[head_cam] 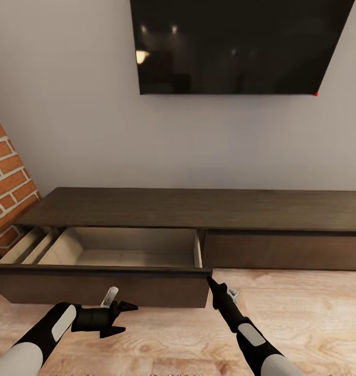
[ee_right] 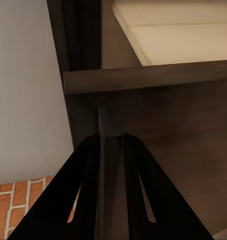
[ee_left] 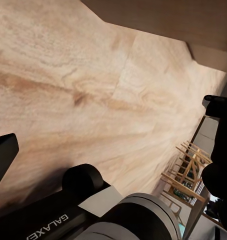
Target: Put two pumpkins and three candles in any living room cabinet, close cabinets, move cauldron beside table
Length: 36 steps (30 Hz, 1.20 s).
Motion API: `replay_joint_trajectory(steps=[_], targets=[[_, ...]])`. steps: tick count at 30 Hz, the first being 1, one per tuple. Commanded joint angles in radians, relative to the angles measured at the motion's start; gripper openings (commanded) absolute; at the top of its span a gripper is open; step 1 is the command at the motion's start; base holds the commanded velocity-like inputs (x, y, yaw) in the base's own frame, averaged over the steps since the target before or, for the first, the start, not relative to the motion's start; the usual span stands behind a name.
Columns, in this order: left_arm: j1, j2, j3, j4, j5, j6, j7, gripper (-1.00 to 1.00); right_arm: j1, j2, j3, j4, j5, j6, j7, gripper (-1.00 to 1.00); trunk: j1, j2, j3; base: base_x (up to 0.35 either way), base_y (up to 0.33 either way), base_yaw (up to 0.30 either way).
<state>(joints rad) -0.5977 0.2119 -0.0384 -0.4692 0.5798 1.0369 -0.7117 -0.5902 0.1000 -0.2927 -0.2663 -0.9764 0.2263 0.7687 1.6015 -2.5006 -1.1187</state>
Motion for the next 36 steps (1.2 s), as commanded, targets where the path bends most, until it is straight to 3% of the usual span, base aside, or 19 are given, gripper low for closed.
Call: replay_joint_trajectory(steps=[1,36], targets=[[0.000,0.000,0.000,0.000,0.000,0.000,0.000,1.00,0.000,0.000,-0.010,-0.002,-0.016,0.007,0.012,-1.00,0.000,0.000,0.000,-0.075,0.000,0.000],[0.000,0.001,0.000,0.000,0.000,0.000,0.000,1.00,0.000,0.000,-0.010,-0.002,-0.016,0.008,0.012,-1.00,0.000,0.000,0.000,-0.054,0.000,0.000]])
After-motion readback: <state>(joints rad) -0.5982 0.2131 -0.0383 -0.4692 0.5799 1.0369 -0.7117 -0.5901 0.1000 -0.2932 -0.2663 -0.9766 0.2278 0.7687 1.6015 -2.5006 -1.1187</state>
